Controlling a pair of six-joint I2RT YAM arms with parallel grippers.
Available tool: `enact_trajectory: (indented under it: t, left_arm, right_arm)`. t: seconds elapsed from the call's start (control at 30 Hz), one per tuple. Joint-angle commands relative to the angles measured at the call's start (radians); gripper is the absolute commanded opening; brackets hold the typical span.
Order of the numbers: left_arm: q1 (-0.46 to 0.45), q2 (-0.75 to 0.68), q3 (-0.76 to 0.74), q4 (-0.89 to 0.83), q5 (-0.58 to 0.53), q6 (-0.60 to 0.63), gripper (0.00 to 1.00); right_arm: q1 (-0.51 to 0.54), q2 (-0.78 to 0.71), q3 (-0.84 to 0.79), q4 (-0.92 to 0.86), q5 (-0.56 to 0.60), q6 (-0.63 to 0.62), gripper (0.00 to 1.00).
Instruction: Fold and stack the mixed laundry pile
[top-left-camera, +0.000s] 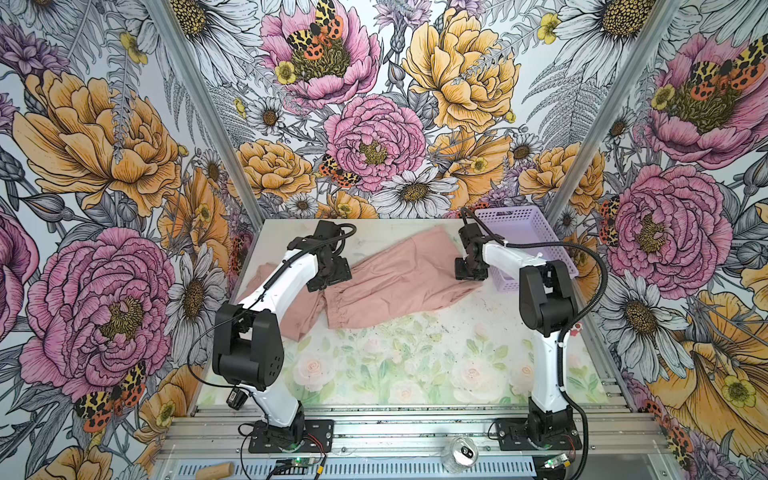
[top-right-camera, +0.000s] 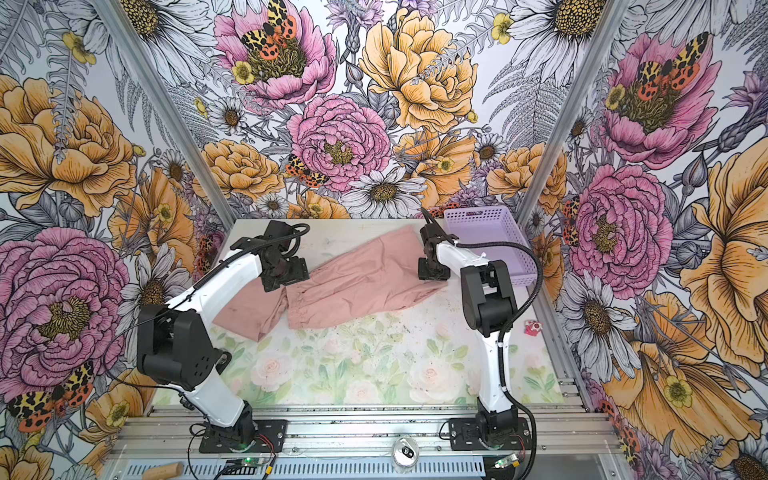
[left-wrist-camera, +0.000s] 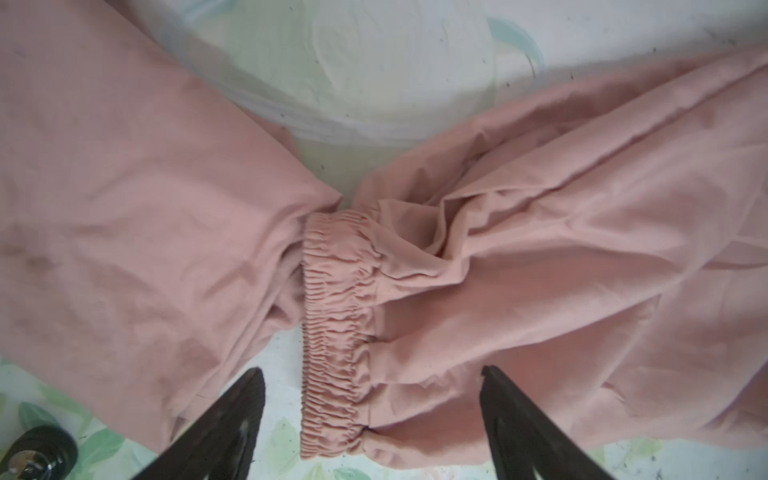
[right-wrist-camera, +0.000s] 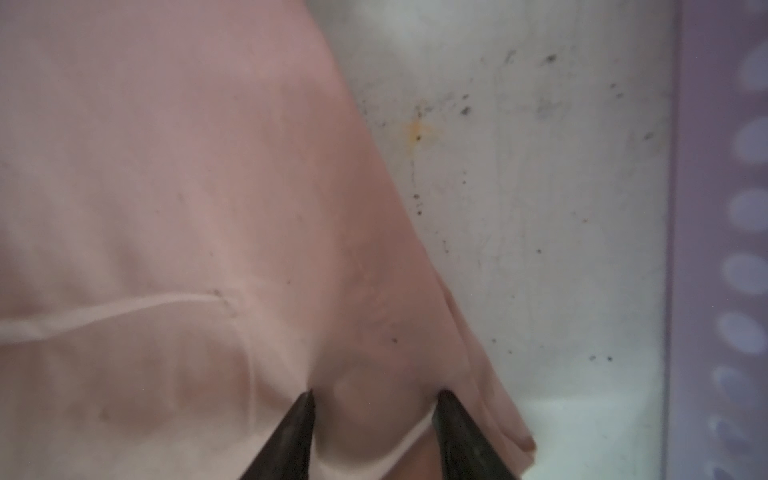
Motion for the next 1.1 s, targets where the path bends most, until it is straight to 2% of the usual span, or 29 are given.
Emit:
enact_trajectory:
  t: [0.0,0.17,0.3,0.6,0.73,0.9,1.07]
  left_arm:
    - [-0.04,0.048,-0.028,-0.006,0.031,0.001,0.8]
    - [-0.065,0.11,-0.025,0.013,0.063,0.026,0.71]
    - [-0.075,0.211,0.021,0.016,0.074,0.065,0.69]
    - [-0.096,0.318,0.112,0.017,0.132,0.128,0.67]
    - [-0.086,0.277,0.13,0.017,0.107,0.137,0.67]
    - [-0.056,0.165,0.149,0.017,0.057,0.135,0.78]
    - [-0.038,0.131,0.141,0.015,0.033,0.117,0.79]
  right_arm:
    - [-0.016,0.001,-0.038,-0.057,0.072,-0.009,0.44]
    - [-0.024,-0.043,-0.118,-0.078,0.083,0.003,0.39]
    - [-0.03,-0.105,-0.21,-0.098,0.104,0.023,0.39]
    - [-0.047,-0.273,-0.393,-0.132,0.13,0.079,0.39]
    - [-0.047,-0.328,-0.395,-0.159,0.128,0.079,0.4]
    - [-0.036,-0.403,-0.337,-0.201,0.118,0.083,0.46]
    - [0.001,-0.41,-0.261,-0.213,0.08,0.093,0.51]
